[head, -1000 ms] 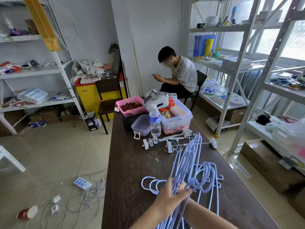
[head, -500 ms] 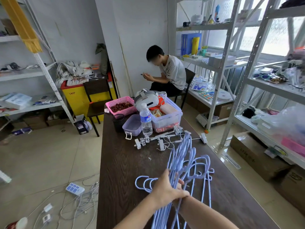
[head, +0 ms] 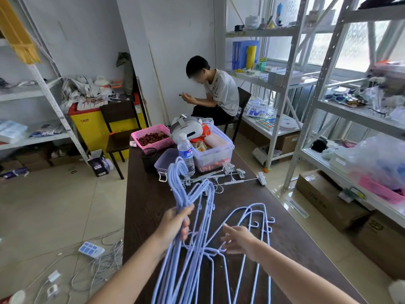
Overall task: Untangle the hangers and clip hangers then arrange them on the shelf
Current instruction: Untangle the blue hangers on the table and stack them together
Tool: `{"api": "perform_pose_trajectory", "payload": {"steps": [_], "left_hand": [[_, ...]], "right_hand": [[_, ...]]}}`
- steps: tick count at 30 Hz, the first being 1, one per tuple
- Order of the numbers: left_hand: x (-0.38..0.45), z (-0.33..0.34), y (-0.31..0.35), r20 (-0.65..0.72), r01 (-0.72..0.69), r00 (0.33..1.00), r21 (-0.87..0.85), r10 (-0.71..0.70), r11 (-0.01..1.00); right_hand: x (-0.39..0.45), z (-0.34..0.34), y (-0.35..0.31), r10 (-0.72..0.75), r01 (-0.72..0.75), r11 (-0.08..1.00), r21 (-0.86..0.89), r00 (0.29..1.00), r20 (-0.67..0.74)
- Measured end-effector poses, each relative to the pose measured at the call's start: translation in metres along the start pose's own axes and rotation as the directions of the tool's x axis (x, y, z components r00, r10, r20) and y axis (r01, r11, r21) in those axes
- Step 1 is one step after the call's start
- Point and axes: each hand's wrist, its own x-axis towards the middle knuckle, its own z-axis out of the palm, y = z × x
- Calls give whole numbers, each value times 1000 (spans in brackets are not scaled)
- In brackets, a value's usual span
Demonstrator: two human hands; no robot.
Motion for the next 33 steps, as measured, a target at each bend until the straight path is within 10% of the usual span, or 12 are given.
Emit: {"api": "perform_pose_trajectory", "payload": {"steps": [2, 8, 12, 16, 21, 33], "left_hand": [[2, -4, -1, 14, 0, 1000, -27, 1, 1000], [-5, 20, -2, 204, 36, 979, -129, -9, 991], [-9, 33, -7, 200, 49, 979, -40, -40, 998], [-7, 46, -51, 48, 153, 987, 19, -154, 988], [11, 70, -112, -8, 317, 948, 90, -318, 944], [29, 86, -120, -184, 388, 918, 592, -350, 706]], "right_hand": [[12, -2, 21, 53, -54, 998, -29, 998, -45], [5, 44, 25, 74, -199, 938, 284, 915, 396], [-4, 29, 10, -61, 29, 751, 659, 998, 26], [-12, -7, 26, -116, 227, 947, 226, 900, -419], [-9, -34, 55, -149, -120, 899, -422, 821, -551], [10, -52, 65, 48, -329, 827, -456, 850, -525]]}}
